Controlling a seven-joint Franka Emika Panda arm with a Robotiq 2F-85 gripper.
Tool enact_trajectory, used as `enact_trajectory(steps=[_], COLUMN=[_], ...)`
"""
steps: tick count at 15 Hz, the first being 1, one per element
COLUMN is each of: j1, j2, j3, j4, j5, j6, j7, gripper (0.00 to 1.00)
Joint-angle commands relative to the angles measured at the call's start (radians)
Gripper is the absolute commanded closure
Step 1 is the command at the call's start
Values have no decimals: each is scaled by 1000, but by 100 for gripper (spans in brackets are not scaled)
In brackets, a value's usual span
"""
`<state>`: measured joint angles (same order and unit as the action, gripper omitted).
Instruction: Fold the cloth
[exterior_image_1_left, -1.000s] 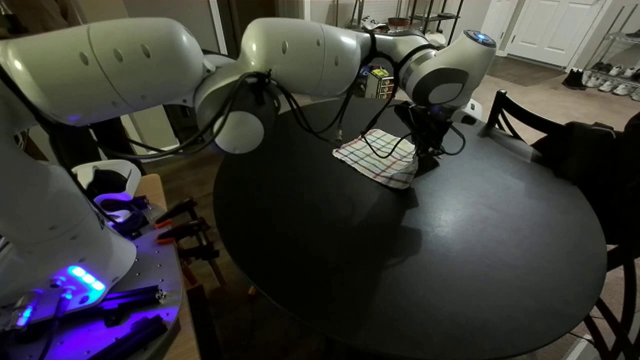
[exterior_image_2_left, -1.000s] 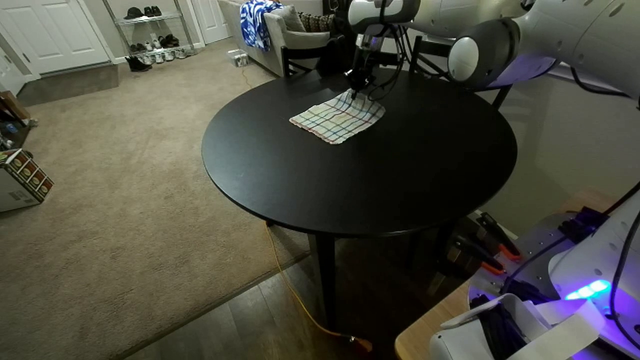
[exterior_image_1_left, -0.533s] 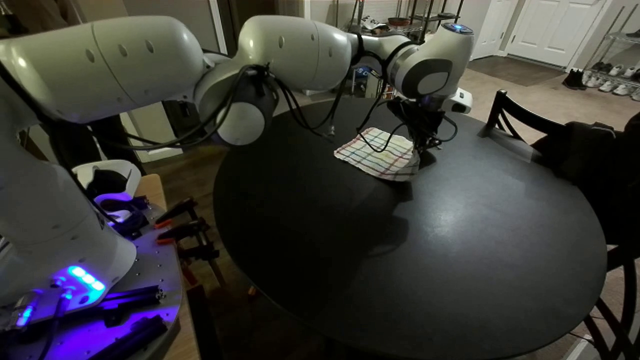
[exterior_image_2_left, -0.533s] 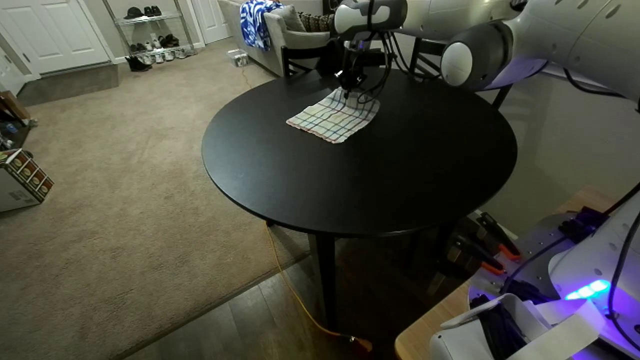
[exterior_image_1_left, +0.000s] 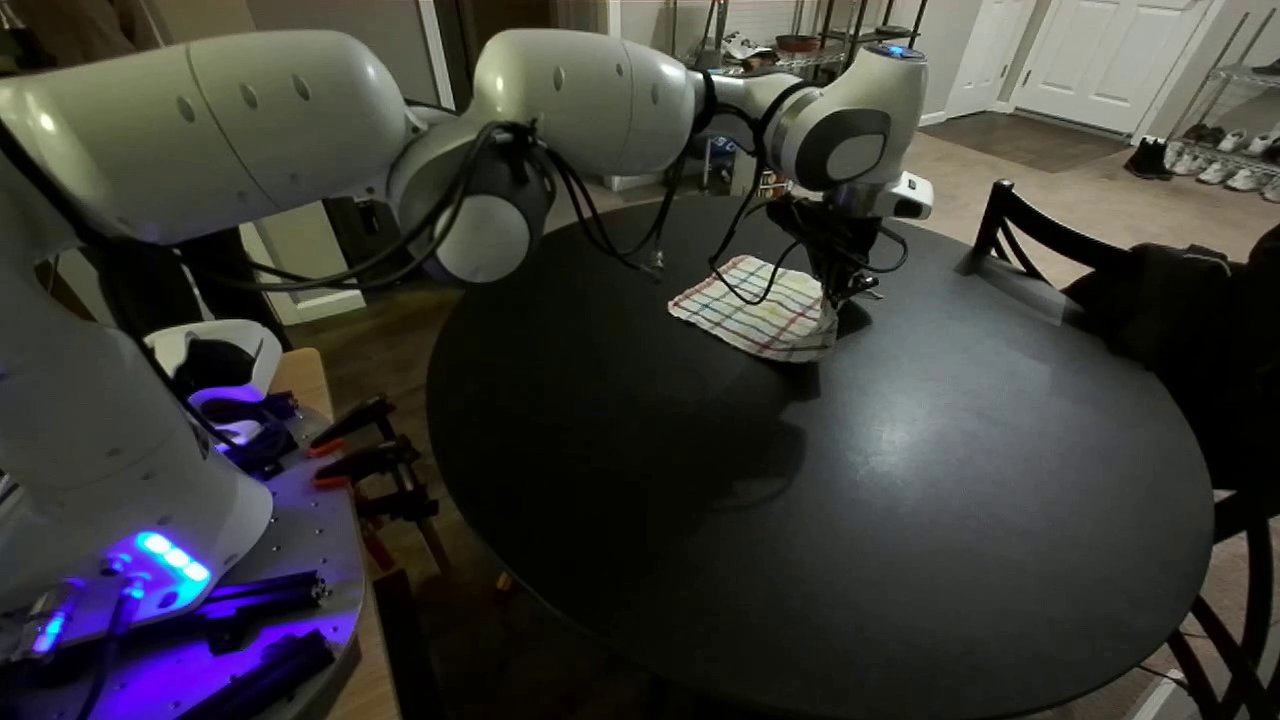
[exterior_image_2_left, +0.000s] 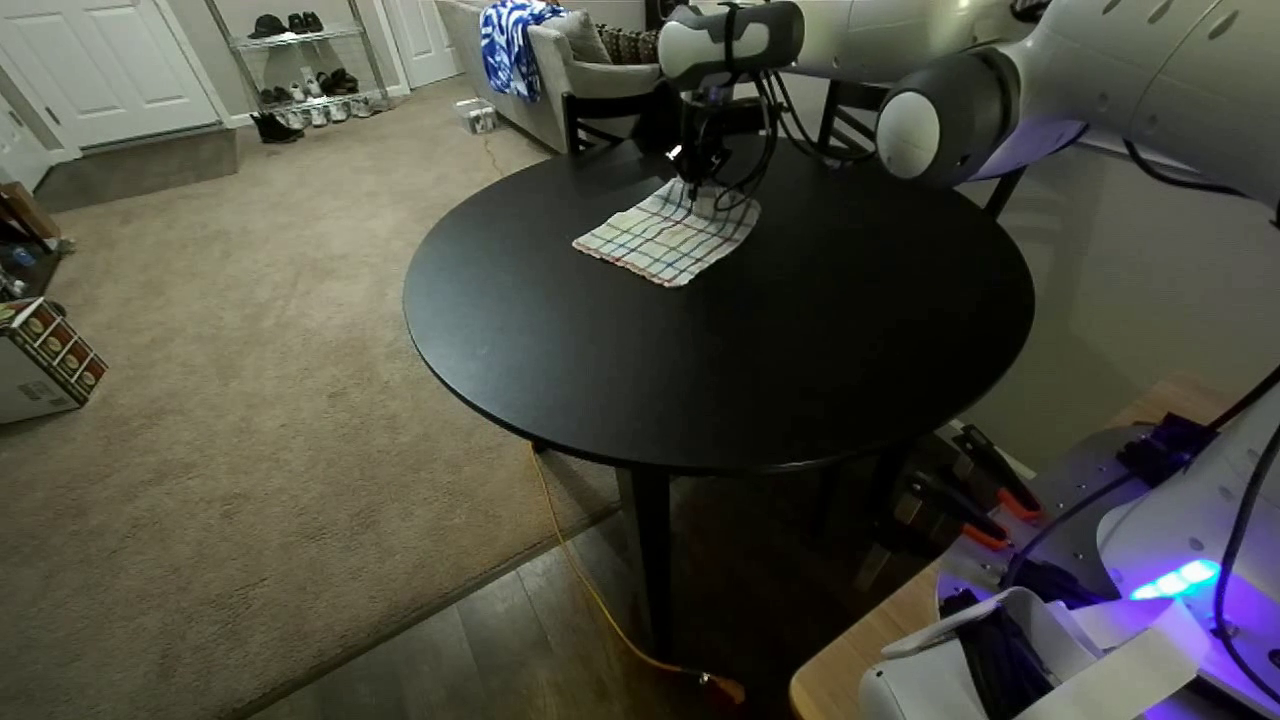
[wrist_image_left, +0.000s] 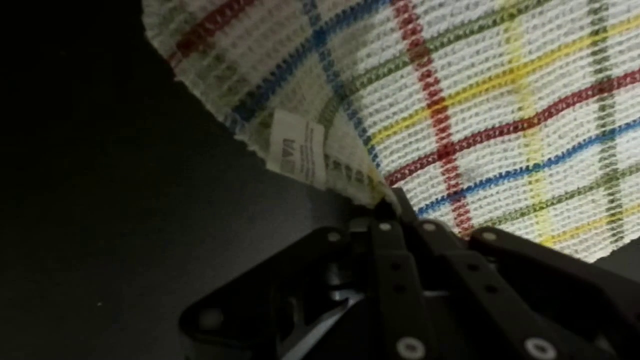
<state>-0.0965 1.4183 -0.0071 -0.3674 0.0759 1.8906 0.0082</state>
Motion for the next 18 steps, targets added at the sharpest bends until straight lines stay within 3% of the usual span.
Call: enact_trajectory(steps=[1, 18], j1=[24, 63], j2=[-22, -44], j3=[4, -37], j4=[-22, -19], j5=[-22, -104], j6=[-43, -117], j7=[-3, -61], gripper=[99, 99])
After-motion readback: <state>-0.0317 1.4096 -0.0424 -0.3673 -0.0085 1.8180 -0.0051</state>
